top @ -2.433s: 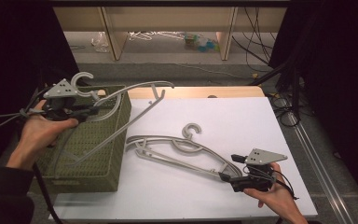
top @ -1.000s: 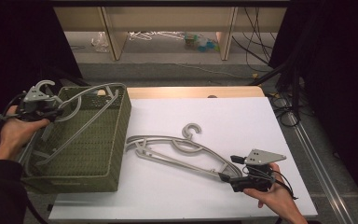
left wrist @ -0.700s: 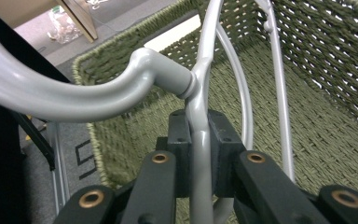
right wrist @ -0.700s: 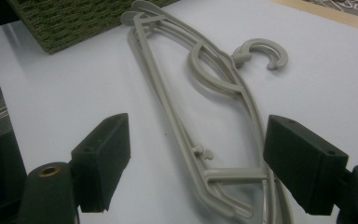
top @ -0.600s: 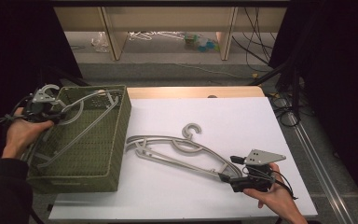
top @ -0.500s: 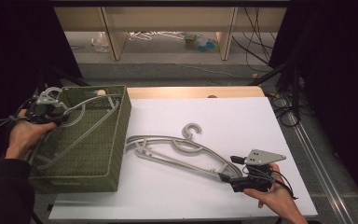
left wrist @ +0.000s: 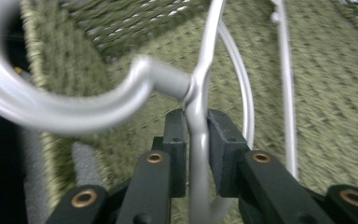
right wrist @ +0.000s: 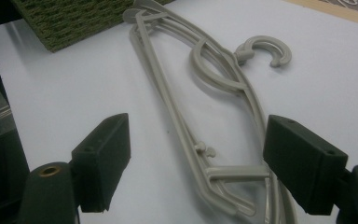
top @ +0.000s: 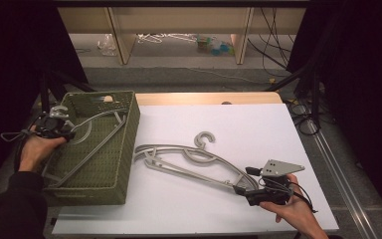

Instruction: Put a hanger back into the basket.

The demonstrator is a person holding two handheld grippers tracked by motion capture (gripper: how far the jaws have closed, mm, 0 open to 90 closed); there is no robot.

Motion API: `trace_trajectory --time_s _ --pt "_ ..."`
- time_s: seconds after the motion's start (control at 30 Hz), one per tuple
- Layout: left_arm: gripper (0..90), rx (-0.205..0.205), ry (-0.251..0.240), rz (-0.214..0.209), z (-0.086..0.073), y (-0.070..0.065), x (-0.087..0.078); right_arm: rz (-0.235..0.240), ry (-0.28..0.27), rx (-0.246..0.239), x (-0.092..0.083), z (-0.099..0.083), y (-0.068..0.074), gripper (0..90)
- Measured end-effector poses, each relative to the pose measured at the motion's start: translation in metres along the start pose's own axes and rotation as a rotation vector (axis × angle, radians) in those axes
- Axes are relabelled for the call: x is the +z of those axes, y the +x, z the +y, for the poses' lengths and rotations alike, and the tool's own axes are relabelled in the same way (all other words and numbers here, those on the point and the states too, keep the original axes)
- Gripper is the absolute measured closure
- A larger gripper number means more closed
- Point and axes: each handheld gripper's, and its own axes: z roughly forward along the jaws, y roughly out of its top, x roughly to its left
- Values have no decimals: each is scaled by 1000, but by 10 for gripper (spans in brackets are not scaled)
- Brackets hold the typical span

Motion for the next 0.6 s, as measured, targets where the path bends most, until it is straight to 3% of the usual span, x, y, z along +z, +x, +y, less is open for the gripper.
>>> trace_trajectory --time_s 0.03,0.07,0.1,0.13,0.23,0.33,0.37,0.4,0.43,0.47,0.5,0.53,0.57,0.6 --pt "744 -51 -23 25 -3 2 -4 0 -2 -2 0 0 0 241" --pt "714 -51 -23 25 -3 2 -4 1 -1 -2 0 0 1 241" --pt "714 -56 -57 24 -3 4 -8 1 -1 -2 0 0 1 241" --pt "697 -89 -77 29 -3 3 -14 6 -1 -1 1 0 1 241" --pt "658 -137 -162 16 0 -1 -32 9 7 3 2 -1 0 240" --pt "583 -142 -223 -20 5 -16 -45 7 4 11 2 -1 -1 239" --pt "556 -126 -246 -25 6 -21 -50 1 0 6 2 -2 -1 238" --pt "519 -142 -267 -44 7 -27 -56 0 2 9 2 -2 -1 237" --pt "493 -142 -267 -44 7 -27 -56 0 2 9 2 -2 -1 237" --pt "488 -165 -328 -78 9 -39 -64 5 4 13 3 -2 -1 236" --pt "469 -165 -328 -78 9 -39 -64 5 4 13 3 -2 -1 236" --pt "469 -153 -337 -93 10 -45 -67 3 1 12 3 -2 -1 236" --pt "435 -168 -361 -117 10 -59 -73 3 -2 15 3 -2 -1 236" --pt "424 -168 -361 -117 10 -59 -73 3 -2 15 3 -2 -1 236"
